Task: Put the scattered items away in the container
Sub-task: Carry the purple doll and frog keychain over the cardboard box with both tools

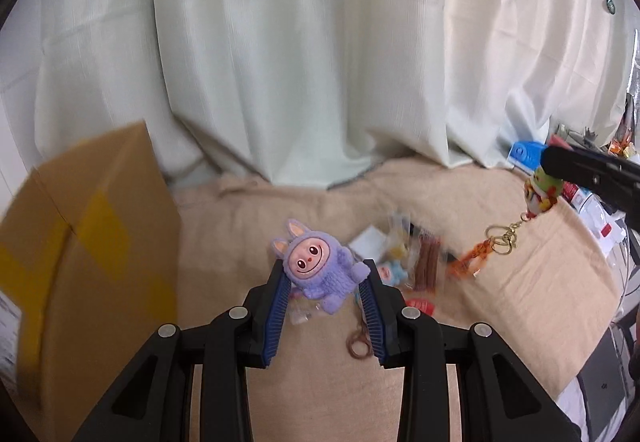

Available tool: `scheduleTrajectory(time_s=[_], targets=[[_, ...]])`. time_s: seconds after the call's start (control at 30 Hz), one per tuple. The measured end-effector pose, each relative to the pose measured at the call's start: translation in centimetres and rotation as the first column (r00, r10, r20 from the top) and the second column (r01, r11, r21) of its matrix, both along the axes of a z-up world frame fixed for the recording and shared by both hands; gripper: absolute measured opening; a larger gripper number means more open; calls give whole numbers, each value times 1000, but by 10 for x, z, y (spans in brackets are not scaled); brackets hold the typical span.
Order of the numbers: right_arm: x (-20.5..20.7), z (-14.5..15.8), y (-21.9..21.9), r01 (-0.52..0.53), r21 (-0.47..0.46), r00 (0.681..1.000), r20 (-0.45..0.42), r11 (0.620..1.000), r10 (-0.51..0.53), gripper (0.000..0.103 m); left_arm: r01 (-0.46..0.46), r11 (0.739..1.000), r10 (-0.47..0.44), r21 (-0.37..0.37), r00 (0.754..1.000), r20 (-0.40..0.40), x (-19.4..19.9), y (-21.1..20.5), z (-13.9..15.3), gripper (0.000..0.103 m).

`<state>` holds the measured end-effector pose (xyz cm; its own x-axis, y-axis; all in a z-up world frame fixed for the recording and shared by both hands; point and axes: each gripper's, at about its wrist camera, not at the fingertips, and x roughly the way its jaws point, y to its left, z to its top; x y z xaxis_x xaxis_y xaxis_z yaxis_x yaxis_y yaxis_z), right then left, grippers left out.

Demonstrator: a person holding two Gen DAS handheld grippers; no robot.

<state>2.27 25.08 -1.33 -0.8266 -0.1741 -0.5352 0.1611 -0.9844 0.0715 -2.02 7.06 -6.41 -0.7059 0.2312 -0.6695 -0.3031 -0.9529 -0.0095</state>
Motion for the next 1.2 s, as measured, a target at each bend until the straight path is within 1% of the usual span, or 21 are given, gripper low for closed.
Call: scheduleTrajectory(time_s=[0.2,0.27,0.47,0.53,0.67,0.73,0.8,0.93,1.07,1.2], targets=[[-1,42,-12,-36,1,996,-77,999,36,35,-25,999,26,40,999,-23,-4,-19,38,36],[-2,55,-17,-47,4,994,-100,999,48,35,-37,999,38,34,999,-36,-6,-26,49,36],[-8,81,-39,-80,18,987,-136,997,82,35,-78,997,79,14,996,-51,-11,-50,70,36],[-12,88,-50,-100,30,985,-141,995,103,35,-106,994,107,16,993,-57,-13,-62,75,36],[-24,103,-79,-141,59,978,-147,988,149,35,-157,987,158,18,986,-44,-19,-91,85,36],[-30,115,-98,-164,68,971,-163,984,173,35,-199,980,199,15,978,-53,-18,-111,92,36],[-36,125,-116,-188,68,964,-179,980,197,35,-222,975,222,13,974,-43,-20,-128,98,36],[-48,142,-164,-261,71,941,-205,963,270,35,-289,957,288,4,956,-57,-17,-168,110,36],[-61,150,-209,-311,91,921,-217,946,323,34,-354,935,353,-1,933,-71,-11,-211,118,36],[-72,153,-243,-354,88,908,-207,931,365,34,-412,911,411,-8,910,-58,-10,-249,118,36]])
